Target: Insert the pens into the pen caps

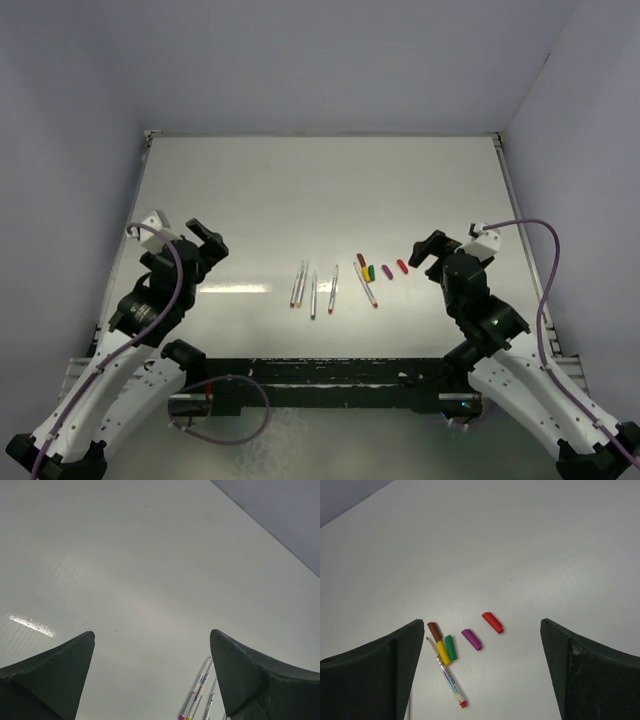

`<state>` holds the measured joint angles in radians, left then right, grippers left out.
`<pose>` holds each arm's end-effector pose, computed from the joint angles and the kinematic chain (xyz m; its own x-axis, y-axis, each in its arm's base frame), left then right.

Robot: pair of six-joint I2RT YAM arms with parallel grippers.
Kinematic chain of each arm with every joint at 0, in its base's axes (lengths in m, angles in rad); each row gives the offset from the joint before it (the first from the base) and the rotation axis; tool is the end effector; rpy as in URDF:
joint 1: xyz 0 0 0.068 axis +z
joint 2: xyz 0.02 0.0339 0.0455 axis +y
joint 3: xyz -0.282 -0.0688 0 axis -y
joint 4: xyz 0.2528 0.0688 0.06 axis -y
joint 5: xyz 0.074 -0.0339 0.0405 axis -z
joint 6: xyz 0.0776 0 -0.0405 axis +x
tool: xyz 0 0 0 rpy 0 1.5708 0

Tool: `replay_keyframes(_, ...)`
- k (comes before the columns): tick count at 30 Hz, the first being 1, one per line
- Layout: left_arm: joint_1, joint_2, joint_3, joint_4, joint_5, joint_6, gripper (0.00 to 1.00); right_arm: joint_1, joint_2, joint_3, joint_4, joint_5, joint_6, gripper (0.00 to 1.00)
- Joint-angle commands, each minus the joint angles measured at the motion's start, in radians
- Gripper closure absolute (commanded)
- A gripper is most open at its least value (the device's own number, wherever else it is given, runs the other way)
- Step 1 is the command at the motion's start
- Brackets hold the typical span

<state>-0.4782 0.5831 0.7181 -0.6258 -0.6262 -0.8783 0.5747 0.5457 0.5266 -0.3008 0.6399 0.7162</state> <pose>0.1521 -0.0276 0.2977 -0.2010 -0.5983 -0.7757 -0.3770 0.7781 -0.5024 0.1613 0.0493 0.2722 -0.1730 0.5154 -0.8393 0.2033 0.8525 0.4816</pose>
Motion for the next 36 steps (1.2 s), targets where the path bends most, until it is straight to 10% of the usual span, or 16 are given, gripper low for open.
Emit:
replay_keyframes(1, 0.001, -0.030, 0.009, 0.042, 0.001, -0.007, 0.01, -0.002, 0.022, 0.012, 0.014, 0.078, 0.021, 0.00)
replay_keyframes(13, 0.001, -0.035, 0.048, -0.035, -0.016, -0.043, 0.01, -0.003, 0.026, -0.016, 0.030, 0.109, 0.073, 0.00)
replay_keyframes(36, 0.001, 0.144, -0.093, 0.314, 0.553, 0.234, 0.12, -0.001, 0.067, -0.097, 0.214, -0.187, 0.052, 0.18)
